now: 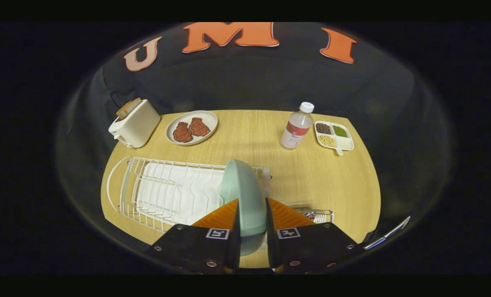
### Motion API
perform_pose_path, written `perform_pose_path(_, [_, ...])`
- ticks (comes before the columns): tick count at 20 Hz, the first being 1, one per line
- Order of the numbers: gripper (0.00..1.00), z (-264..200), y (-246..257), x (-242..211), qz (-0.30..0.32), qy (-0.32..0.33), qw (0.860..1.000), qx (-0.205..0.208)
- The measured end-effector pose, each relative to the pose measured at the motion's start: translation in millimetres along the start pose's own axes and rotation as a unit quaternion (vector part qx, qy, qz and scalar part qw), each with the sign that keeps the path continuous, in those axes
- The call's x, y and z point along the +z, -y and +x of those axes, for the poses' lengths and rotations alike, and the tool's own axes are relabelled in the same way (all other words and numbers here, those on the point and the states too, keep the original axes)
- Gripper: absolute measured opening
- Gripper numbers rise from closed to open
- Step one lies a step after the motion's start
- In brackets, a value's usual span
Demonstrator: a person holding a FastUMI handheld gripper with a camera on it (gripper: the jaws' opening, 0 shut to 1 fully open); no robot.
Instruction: Take the plate from the dish rack, then take the spoon from the basket and place it into the plate.
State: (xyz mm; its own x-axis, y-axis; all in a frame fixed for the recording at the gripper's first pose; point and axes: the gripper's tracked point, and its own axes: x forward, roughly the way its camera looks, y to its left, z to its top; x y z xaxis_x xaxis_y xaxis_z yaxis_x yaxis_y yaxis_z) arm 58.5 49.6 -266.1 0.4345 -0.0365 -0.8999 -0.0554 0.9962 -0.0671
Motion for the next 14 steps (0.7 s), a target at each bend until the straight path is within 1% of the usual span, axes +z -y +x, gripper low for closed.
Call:
perform_pose_path(2, [0.27,-4.5,5.6,3.9,-0.005,0.008,1.0,-0.019])
perform_pose_path(3, [0.27,-8.4,5.2,7.0,-0.005,0.012,1.0,-0.021])
perform_pose_path(5, [0.24,-16.1,9.0,9.6,-0.005,0.021,0.999,-0.034])
perform_pose_path(6, [0.23,-20.6,4.9,9.5,0.001,0.024,0.999,-0.023])
perform_pose_path(8, [0.2,-29.2,4.7,6.5,0.01,0.029,0.999,-0.018])
perform_pose_path(10, [0.19,-35.2,9.2,2.1,0.021,0.035,0.999,-0.014])
perform_pose_path(11, [0.19,-39.1,9.9,-2.7,0.03,0.033,0.999,-0.006])
perform_pose_path(14, [0.19,-49.3,7.7,-23.8,0.069,0.016,0.997,0.043])
